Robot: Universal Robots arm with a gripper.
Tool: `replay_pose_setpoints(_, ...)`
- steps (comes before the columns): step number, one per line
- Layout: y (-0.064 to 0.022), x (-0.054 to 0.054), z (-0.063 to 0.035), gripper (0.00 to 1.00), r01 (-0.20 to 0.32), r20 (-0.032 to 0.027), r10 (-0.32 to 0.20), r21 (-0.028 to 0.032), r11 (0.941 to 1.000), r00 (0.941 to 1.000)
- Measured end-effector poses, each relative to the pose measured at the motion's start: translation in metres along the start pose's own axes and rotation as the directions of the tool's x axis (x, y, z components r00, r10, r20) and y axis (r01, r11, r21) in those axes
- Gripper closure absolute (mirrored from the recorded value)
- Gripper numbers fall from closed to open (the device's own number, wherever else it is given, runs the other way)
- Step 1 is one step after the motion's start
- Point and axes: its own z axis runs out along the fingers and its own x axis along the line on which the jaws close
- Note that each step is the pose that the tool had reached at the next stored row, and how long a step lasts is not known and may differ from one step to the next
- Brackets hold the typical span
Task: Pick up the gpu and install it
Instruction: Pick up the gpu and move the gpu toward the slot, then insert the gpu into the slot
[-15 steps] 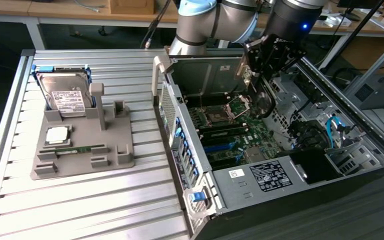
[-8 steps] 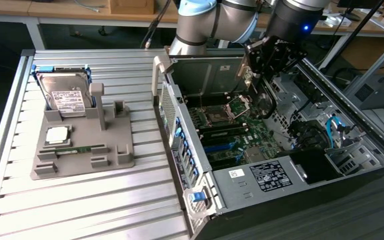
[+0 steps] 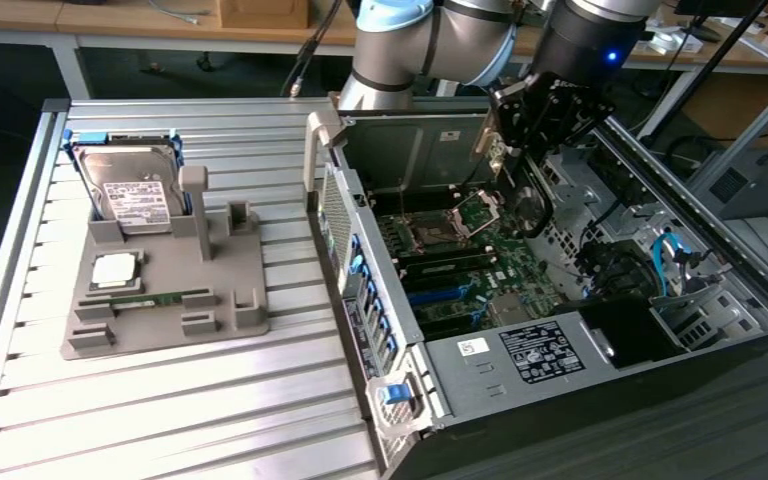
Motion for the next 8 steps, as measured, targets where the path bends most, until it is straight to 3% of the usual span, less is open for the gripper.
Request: replay_pose_setpoints(8,0.0,0.0,0.0,0.73,0.01,-0.0003,-0.01,-0.0003,1.0,1.0)
